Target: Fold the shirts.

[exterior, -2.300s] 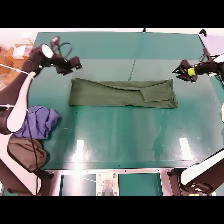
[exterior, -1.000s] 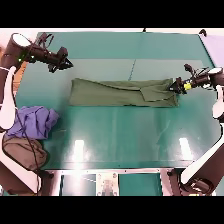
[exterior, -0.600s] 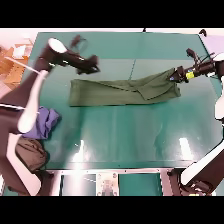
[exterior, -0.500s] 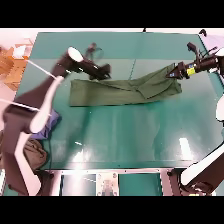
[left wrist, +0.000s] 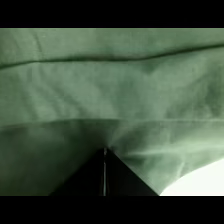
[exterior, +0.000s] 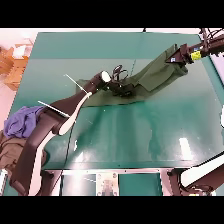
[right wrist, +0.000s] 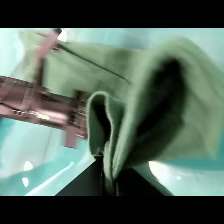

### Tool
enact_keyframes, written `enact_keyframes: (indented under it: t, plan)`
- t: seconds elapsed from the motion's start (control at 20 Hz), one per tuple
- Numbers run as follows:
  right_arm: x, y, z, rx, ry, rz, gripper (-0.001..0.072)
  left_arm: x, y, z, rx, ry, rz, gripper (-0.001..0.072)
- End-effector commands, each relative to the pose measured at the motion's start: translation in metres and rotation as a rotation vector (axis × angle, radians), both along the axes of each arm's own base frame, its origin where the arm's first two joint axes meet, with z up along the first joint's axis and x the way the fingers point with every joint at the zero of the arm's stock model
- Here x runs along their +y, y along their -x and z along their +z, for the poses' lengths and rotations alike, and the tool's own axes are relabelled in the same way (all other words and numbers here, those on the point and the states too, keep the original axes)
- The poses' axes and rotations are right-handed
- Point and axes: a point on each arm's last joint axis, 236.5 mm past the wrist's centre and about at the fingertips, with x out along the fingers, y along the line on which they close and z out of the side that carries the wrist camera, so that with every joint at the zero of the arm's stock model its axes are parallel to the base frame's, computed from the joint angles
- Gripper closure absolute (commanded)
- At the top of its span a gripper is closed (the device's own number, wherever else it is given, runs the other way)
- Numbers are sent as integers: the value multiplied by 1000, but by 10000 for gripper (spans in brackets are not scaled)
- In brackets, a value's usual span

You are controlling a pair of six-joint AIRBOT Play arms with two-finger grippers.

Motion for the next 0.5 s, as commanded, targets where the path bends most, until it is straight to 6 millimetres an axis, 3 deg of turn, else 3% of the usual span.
enact_keyframes:
  t: [0.0, 0.05, 0.15, 0.25, 0.35, 0.45]
  plan:
    - [30, 7, 15, -14, -33, 49, 695, -22, 19, -11, 48, 33, -23, 681]
    - [34, 8, 14, -12, -25, 58, 695, -23, 26, -12, 58, 29, -46, 681]
    - [40, 9, 13, -7, -19, 68, 695, -18, 32, 6, 97, 60, -73, 680]
    - [46, 9, 13, 2, -24, 67, 695, 3, 23, 47, 103, 119, -93, 680]
    - [57, 9, 13, 5, -28, 74, 694, 49, 3, 99, 70, 153, -88, 680]
    - [81, 14, 10, 25, -35, 101, 694, 108, -19, 150, 20, 171, -46, 680]
